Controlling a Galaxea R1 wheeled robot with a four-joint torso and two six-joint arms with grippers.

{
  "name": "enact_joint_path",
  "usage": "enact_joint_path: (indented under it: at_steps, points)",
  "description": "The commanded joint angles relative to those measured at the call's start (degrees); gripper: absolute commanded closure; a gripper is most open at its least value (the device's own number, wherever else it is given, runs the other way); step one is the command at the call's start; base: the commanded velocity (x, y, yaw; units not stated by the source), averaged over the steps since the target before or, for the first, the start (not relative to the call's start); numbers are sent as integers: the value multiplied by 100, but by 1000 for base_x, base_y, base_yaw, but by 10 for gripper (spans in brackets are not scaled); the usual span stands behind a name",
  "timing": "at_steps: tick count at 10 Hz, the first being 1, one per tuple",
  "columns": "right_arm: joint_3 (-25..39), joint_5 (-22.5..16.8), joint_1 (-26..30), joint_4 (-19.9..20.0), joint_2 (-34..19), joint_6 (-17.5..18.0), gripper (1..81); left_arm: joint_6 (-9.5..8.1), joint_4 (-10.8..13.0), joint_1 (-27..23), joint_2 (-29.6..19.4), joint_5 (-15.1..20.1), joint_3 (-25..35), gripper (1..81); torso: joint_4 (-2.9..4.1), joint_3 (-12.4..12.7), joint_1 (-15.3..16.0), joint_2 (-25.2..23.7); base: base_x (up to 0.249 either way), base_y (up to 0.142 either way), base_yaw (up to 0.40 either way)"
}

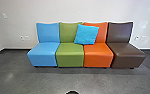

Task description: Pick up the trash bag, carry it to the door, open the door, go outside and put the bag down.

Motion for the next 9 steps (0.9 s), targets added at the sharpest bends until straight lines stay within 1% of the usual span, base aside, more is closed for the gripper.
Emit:
enact_joint_path:
  at_steps: [1,2,3,5,6,8,9]
  points:
    - [263,-1203,1424,81,-506,535,10,-23,-125,-675,-82,389,34,10,0,9,358,-553,0,0,0]
    - [316,-1592,1865,81,-445,746,10,-23,-125,-675,-91,389,34,10,0,-29,465,-724,0,0,0]
    - [308,-1847,2164,81,-392,878,10,-32,-133,-728,-64,389,34,10,0,-37,605,-949,0,0,0]
    - [246,-2067,2559,81,-339,1037,10,-41,-231,-921,15,398,34,10,0,-40,852,-1347,0,0,0]
    - [307,-2234,2709,81,-382,1107,10,-41,-239,-1026,67,407,25,10,0,-523,994,-1576,0,0,0]
    - [360,-2243,2710,81,-419,1116,10,-50,-248,-1202,164,415,25,10,0,-734,1199,-1913,0,0,0]
    - [360,-2243,2701,81,-419,1116,10,-58,-239,-1281,225,511,25,10,0,-884,1300,-2068,0,0,0]
